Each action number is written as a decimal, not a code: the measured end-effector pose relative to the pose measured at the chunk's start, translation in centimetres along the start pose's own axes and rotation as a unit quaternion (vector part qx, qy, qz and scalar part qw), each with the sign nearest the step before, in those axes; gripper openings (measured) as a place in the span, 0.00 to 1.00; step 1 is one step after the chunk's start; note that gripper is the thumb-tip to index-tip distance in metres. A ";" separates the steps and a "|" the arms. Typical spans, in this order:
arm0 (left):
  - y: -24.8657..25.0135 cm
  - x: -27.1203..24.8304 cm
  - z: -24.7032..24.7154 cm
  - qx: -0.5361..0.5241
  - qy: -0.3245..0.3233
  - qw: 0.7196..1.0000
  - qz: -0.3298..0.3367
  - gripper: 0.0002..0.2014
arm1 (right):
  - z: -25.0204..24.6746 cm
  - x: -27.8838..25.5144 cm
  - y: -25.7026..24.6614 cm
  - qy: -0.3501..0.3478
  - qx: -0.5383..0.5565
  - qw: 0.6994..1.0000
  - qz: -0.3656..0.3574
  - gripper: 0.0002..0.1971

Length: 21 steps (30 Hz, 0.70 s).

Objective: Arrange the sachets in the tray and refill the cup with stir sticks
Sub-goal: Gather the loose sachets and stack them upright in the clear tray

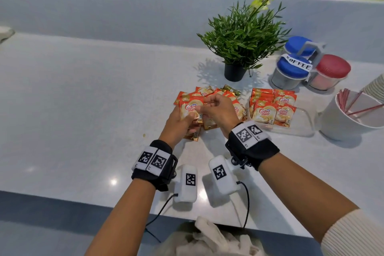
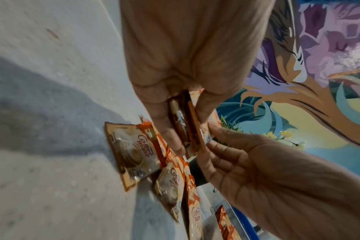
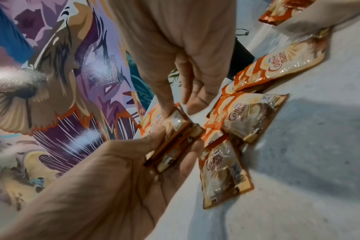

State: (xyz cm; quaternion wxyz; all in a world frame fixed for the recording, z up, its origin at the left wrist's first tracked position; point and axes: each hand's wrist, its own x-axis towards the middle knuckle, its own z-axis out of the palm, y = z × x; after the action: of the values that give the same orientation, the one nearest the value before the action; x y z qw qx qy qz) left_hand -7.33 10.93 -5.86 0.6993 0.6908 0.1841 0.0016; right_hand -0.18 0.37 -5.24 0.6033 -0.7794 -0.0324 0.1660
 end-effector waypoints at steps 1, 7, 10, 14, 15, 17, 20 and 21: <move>0.0 0.0 -0.2 0.000 0.006 1.000 0.001 0.15 | 0.2 -0.1 0.0 -0.014 -0.021 1.000 -0.003 0.10; 0.2 0.0 -0.8 -0.005 -0.003 1.000 -0.016 0.20 | 1.1 -0.7 -0.9 -0.091 -0.218 0.968 -0.082 0.11; 0.0 0.2 -1.5 0.010 0.024 1.000 -0.006 0.19 | 1.2 -0.7 -1.1 -0.132 -0.242 0.956 -0.100 0.09; -0.3 0.3 -2.8 0.020 0.061 0.998 -0.004 0.15 | 1.3 -0.3 -0.3 -0.104 -0.251 0.959 -0.087 0.13; -0.4 0.3 -3.1 0.020 0.068 0.997 -0.007 0.15 | 1.4 -0.2 0.1 -0.085 -0.274 0.954 -0.086 0.14; -0.8 0.3 -3.6 0.025 0.079 0.997 -0.012 0.16 | 1.6 0.0 0.9 -0.073 -0.347 0.931 -0.088 0.15; -1.1 0.2 -4.1 0.023 0.092 0.995 -0.017 0.17 | 2.1 -0.1 1.8 -0.096 -0.440 0.890 -0.069 0.25; -1.1 0.2 -4.1 0.022 0.094 0.995 -0.018 0.17 | 2.2 -0.2 1.9 -0.096 -0.460 0.880 -0.063 0.28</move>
State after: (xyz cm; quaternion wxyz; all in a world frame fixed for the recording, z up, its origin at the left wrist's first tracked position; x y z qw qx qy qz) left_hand -8.51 14.92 -6.93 0.6632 0.6996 0.2613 0.0498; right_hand -1.34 1.86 -7.46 0.1796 -0.9458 -0.2122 0.1679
